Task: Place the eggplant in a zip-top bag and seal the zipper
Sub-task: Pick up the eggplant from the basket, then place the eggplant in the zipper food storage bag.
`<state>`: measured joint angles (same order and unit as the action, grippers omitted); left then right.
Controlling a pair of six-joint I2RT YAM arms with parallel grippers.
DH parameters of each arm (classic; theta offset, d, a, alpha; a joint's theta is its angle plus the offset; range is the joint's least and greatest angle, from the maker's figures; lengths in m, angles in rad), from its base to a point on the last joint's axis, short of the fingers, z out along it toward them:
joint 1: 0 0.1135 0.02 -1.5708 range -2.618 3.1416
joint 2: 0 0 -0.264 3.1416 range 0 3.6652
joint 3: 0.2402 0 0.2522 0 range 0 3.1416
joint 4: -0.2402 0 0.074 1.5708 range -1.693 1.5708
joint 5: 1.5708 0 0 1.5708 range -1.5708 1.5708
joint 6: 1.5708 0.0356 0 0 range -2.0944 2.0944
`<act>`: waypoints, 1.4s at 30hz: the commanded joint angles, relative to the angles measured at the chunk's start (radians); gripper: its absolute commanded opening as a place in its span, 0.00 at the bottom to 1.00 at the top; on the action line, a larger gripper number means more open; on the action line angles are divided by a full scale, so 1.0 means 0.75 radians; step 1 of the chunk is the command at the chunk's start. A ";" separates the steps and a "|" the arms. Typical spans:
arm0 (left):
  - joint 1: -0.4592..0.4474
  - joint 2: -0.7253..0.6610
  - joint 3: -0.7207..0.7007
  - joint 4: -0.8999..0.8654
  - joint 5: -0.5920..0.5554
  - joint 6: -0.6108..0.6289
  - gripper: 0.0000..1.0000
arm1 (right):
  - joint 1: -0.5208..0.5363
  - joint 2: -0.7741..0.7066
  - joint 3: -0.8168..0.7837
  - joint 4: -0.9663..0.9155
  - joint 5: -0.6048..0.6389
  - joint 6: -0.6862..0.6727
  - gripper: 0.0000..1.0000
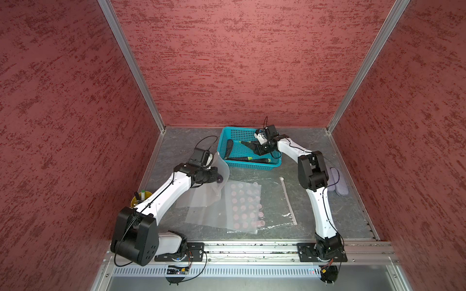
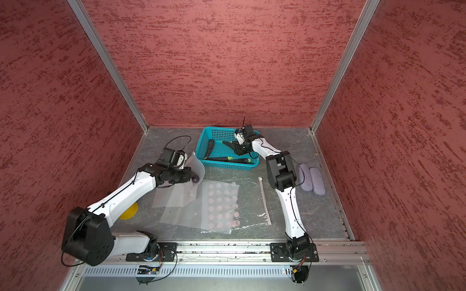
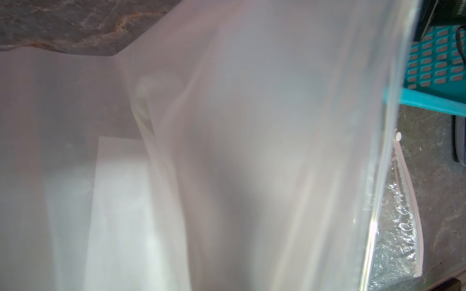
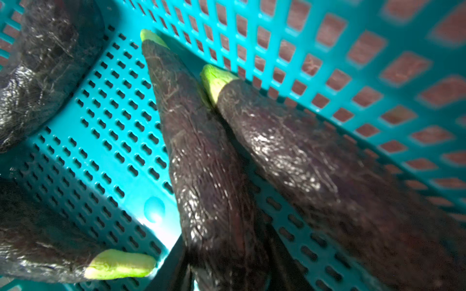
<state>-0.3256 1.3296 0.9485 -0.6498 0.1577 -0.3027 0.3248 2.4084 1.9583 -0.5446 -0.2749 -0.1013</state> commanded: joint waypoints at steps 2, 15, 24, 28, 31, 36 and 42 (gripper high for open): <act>0.007 0.000 0.011 0.014 0.011 -0.008 0.00 | 0.010 -0.091 -0.041 0.033 -0.029 0.006 0.36; -0.007 -0.002 0.053 -0.021 -0.023 -0.024 0.00 | 0.024 -0.369 -0.254 0.077 0.008 -0.035 0.35; -0.069 0.055 0.162 -0.091 -0.145 -0.033 0.00 | 0.084 -0.607 -0.412 0.028 0.106 -0.084 0.35; -0.097 0.100 0.206 -0.107 -0.189 -0.033 0.00 | 0.148 -0.730 -0.522 0.031 0.157 -0.088 0.35; -0.110 0.135 0.238 -0.129 -0.203 -0.024 0.00 | 0.196 -0.821 -0.606 0.026 0.183 -0.079 0.35; -0.131 0.177 0.270 -0.151 -0.248 -0.008 0.00 | 0.273 -0.984 -0.740 0.017 0.212 -0.049 0.35; -0.177 0.206 0.287 -0.115 -0.243 -0.008 0.00 | 0.324 -1.166 -0.893 -0.029 0.238 -0.007 0.35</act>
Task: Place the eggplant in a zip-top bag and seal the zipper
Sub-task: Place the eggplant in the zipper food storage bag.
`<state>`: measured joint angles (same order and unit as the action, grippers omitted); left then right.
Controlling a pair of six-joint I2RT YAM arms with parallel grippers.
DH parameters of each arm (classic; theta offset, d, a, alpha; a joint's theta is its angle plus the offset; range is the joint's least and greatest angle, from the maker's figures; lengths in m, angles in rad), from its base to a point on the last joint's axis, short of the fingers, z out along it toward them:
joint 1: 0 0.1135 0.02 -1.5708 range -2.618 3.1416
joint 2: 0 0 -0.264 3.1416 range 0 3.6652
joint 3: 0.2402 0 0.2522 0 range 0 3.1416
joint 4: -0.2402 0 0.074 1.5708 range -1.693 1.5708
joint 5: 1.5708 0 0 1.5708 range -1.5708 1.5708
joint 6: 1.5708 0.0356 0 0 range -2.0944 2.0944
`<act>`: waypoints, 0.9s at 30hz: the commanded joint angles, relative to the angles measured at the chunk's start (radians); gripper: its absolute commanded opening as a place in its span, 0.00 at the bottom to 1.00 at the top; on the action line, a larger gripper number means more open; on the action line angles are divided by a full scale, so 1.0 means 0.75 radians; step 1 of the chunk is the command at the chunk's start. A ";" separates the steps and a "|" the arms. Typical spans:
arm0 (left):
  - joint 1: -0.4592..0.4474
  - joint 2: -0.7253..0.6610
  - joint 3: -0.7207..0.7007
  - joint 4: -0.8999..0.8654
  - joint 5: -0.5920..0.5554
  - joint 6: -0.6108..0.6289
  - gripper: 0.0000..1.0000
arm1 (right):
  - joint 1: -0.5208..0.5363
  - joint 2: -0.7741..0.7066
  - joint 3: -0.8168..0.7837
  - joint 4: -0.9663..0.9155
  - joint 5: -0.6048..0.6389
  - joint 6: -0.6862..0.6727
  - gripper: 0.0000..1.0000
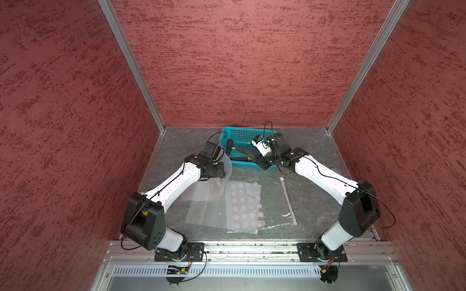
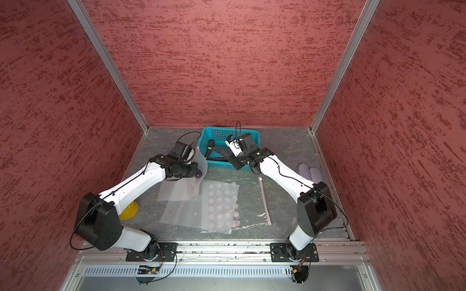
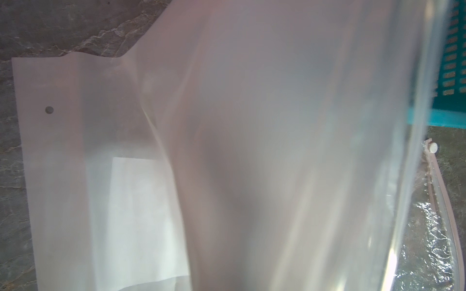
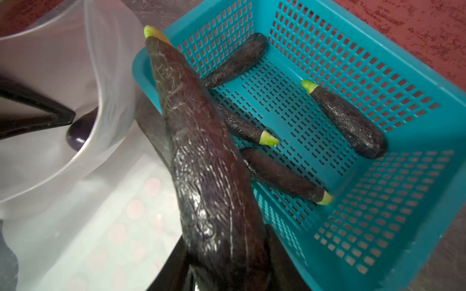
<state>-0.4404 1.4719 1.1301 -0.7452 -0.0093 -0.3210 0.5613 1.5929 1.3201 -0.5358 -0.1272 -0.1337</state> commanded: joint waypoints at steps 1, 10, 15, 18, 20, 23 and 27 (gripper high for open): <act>-0.028 0.019 0.046 0.018 -0.017 0.018 0.00 | 0.017 -0.096 -0.054 -0.053 0.042 0.043 0.35; -0.059 0.065 0.061 0.066 0.016 0.030 0.00 | 0.126 -0.175 -0.102 -0.152 0.063 0.101 0.35; -0.065 0.081 0.074 0.072 0.022 0.045 0.00 | 0.177 -0.135 -0.087 -0.164 0.056 0.121 0.35; -0.069 0.067 0.064 0.081 0.033 0.050 0.00 | 0.186 -0.088 -0.072 -0.180 0.059 0.129 0.36; -0.073 0.047 0.050 0.089 0.032 0.054 0.00 | 0.190 -0.057 -0.063 -0.190 0.064 0.132 0.36; -0.075 0.013 0.026 0.096 0.028 0.054 0.00 | 0.192 -0.019 -0.056 -0.197 0.077 0.142 0.36; -0.080 -0.023 -0.011 0.112 0.038 0.054 0.00 | 0.192 0.029 -0.029 -0.215 0.099 0.167 0.36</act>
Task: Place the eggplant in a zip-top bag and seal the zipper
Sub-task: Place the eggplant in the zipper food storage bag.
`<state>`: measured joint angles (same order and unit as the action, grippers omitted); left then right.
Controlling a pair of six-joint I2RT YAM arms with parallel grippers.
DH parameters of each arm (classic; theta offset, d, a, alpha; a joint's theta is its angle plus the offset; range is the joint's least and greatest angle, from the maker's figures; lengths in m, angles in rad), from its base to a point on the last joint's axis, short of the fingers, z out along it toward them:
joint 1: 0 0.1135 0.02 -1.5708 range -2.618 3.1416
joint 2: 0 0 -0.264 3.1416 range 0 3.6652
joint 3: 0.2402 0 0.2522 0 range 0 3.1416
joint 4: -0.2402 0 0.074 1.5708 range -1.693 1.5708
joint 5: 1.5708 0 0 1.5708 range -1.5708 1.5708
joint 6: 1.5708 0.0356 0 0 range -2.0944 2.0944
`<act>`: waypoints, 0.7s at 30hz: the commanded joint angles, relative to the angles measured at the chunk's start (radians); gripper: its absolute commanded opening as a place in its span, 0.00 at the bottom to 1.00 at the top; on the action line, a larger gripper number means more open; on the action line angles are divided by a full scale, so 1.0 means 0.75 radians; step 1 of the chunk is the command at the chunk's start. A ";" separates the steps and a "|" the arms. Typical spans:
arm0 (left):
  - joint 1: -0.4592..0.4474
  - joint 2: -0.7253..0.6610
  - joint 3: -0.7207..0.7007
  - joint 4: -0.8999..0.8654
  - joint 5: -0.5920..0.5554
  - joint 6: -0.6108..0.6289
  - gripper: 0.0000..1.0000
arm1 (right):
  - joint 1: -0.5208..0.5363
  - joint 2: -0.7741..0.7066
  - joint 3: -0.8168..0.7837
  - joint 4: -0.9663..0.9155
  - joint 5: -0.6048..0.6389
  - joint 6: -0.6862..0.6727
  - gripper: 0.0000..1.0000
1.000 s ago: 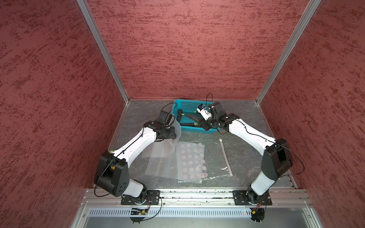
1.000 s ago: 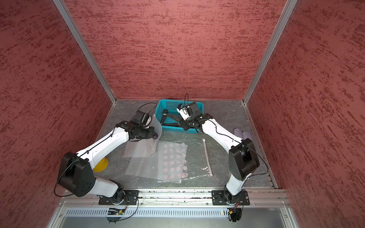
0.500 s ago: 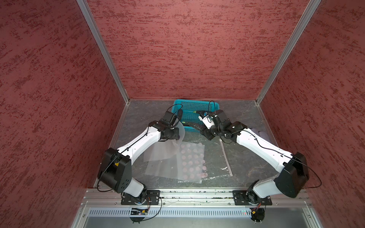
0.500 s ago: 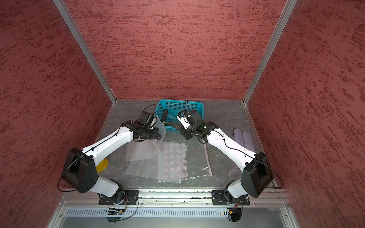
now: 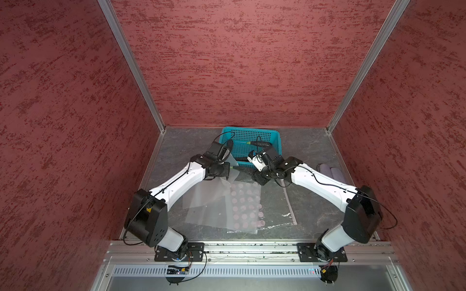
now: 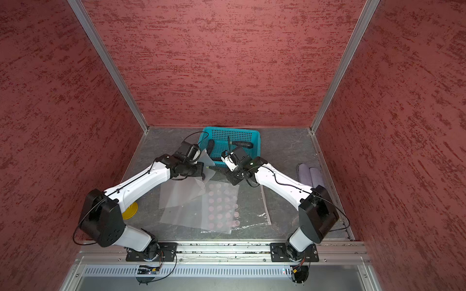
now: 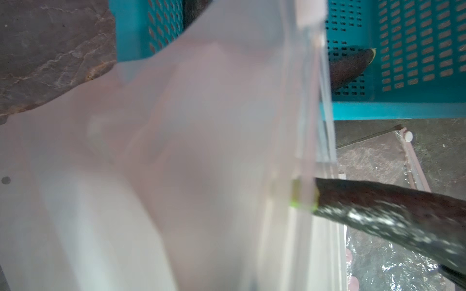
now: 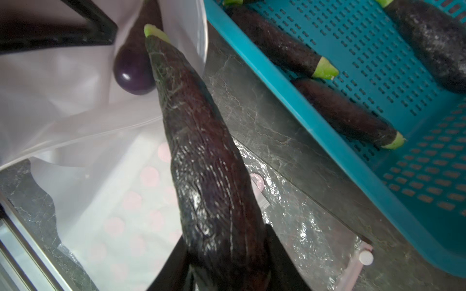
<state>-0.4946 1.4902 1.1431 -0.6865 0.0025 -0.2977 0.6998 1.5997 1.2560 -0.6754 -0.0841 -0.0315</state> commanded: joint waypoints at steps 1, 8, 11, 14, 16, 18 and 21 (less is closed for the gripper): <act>-0.009 -0.048 -0.037 0.034 0.025 0.025 0.00 | 0.008 0.026 0.070 -0.028 0.026 0.038 0.36; -0.033 -0.061 -0.075 0.034 -0.011 0.037 0.00 | 0.012 0.082 0.105 0.036 -0.075 0.068 0.37; -0.049 -0.057 -0.076 0.035 -0.026 0.043 0.00 | 0.028 0.126 0.132 0.050 -0.130 0.078 0.37; -0.070 -0.046 -0.073 0.020 -0.074 0.050 0.00 | 0.046 0.165 0.151 0.051 -0.160 0.087 0.37; -0.084 -0.044 -0.078 0.019 -0.097 0.049 0.00 | 0.053 0.188 0.160 0.055 -0.180 0.097 0.37; -0.094 -0.046 -0.083 0.029 -0.111 0.050 0.00 | 0.055 0.208 0.159 0.064 -0.200 0.105 0.37; -0.112 -0.053 -0.090 0.049 -0.113 0.052 0.00 | 0.056 0.232 0.144 0.096 -0.232 0.116 0.37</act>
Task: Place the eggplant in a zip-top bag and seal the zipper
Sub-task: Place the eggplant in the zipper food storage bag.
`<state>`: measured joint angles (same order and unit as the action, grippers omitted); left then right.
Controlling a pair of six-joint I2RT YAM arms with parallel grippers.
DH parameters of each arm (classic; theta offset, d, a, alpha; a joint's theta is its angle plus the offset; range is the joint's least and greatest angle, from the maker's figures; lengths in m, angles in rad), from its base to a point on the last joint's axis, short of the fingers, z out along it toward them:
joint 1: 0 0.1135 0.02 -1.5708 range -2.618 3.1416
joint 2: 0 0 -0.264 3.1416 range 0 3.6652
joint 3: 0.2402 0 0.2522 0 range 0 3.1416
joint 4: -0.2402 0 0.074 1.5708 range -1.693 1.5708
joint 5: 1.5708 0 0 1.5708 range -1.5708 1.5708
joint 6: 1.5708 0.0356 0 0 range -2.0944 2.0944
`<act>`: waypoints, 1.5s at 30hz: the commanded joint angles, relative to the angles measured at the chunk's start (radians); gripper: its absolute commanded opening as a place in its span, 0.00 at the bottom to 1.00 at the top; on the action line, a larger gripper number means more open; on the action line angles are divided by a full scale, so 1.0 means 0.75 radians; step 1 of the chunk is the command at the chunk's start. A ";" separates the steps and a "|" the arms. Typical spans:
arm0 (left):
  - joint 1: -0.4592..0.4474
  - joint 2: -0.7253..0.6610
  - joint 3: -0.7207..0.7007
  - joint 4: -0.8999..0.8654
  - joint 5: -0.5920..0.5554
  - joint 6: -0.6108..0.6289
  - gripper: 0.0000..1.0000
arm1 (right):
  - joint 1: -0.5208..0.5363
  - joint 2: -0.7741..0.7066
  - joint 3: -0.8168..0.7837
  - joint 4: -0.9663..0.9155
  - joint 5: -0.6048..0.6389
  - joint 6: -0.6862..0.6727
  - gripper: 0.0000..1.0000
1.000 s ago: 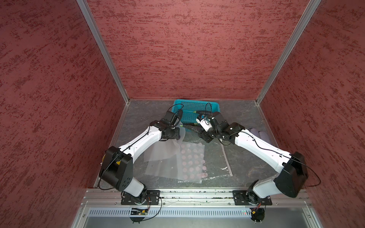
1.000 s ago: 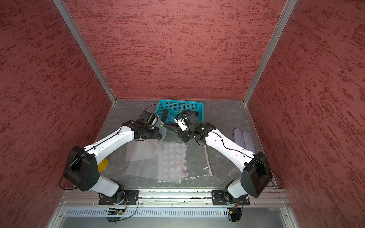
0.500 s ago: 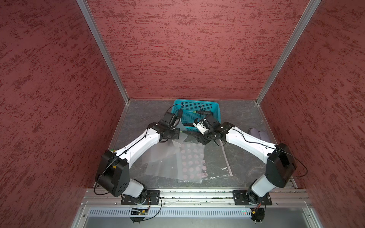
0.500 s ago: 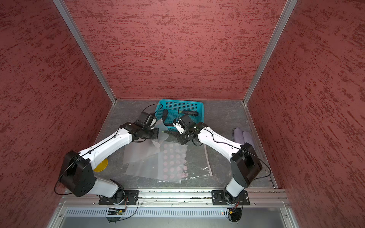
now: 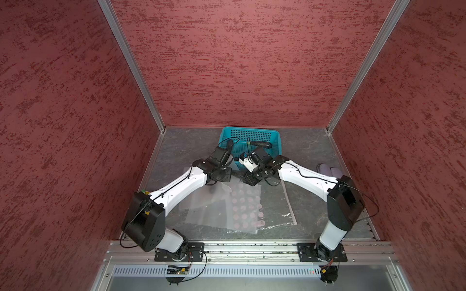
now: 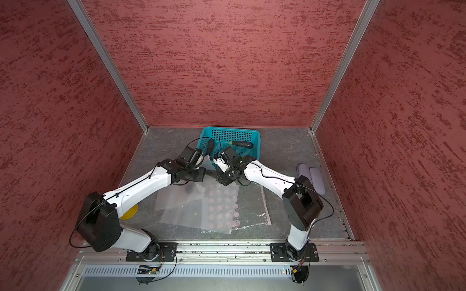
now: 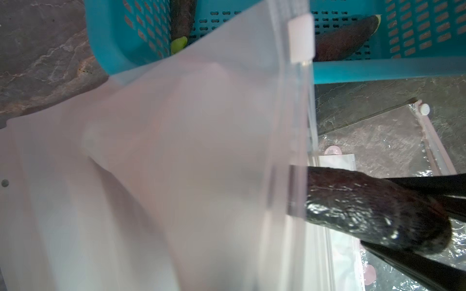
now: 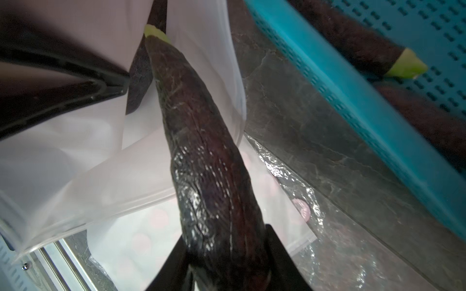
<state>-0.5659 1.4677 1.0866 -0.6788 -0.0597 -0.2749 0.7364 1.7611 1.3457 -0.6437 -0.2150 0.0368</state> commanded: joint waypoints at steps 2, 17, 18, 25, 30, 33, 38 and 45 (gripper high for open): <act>-0.031 -0.021 -0.021 0.046 -0.025 0.028 0.00 | 0.008 0.023 0.014 0.083 -0.093 0.032 0.38; -0.051 -0.079 -0.133 0.100 0.061 -0.032 0.00 | 0.022 0.096 0.046 0.179 -0.192 0.057 0.54; -0.048 -0.083 -0.141 0.104 0.064 -0.034 0.00 | 0.022 0.086 0.037 0.197 -0.194 0.063 0.57; 0.018 -0.092 -0.164 0.109 0.110 -0.070 0.00 | 0.021 -0.022 -0.050 0.297 -0.222 0.079 0.69; 0.050 -0.137 -0.184 0.134 0.157 -0.087 0.00 | 0.011 -0.070 -0.118 0.373 -0.256 0.109 0.56; 0.065 -0.156 -0.196 0.140 0.161 -0.093 0.00 | 0.008 -0.067 -0.140 0.409 -0.309 0.113 0.45; 0.067 -0.180 -0.207 0.148 0.185 -0.098 0.00 | 0.008 -0.035 -0.145 0.471 -0.344 0.136 0.35; 0.069 -0.210 -0.203 0.153 0.188 -0.108 0.00 | 0.009 0.052 -0.081 0.549 -0.424 0.165 0.32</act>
<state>-0.5198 1.3376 0.9356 -0.5858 0.0708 -0.3458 0.7441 1.7630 1.2552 -0.2848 -0.4900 0.1467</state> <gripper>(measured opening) 0.046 0.321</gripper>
